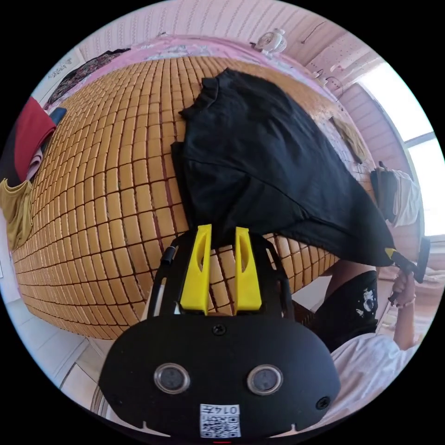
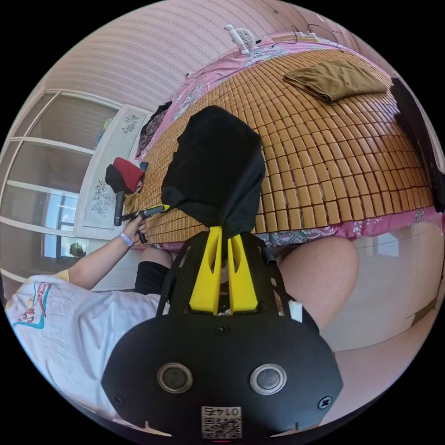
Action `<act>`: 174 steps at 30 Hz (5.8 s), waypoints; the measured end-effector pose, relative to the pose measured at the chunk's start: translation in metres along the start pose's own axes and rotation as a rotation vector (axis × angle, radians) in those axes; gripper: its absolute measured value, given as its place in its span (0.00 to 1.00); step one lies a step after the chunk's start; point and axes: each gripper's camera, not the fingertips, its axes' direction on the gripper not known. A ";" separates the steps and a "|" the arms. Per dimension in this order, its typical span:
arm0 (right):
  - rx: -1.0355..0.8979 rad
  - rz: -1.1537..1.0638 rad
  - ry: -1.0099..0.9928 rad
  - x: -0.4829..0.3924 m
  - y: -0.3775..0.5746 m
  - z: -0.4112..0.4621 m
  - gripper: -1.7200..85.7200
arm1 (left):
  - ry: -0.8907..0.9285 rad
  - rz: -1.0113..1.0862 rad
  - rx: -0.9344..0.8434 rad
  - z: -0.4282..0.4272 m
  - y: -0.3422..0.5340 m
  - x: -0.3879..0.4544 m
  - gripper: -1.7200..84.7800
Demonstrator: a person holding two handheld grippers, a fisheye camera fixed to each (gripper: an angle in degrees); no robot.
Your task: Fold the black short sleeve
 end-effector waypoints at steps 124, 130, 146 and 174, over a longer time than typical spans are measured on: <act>0.172 -0.025 0.045 -0.086 0.052 0.062 0.03 | 0.216 -0.080 0.363 -0.076 0.119 -0.125 0.01; 0.010 0.077 0.152 -0.044 0.043 0.106 0.03 | 0.175 -0.157 0.210 -0.035 0.117 -0.143 0.01; -0.083 -0.111 0.392 -0.048 0.033 0.137 0.02 | 0.073 0.079 0.127 0.024 0.034 -0.058 0.12; 0.219 0.460 -0.425 0.078 0.040 0.033 0.03 | 0.265 -0.101 0.166 -0.047 0.203 -0.159 0.01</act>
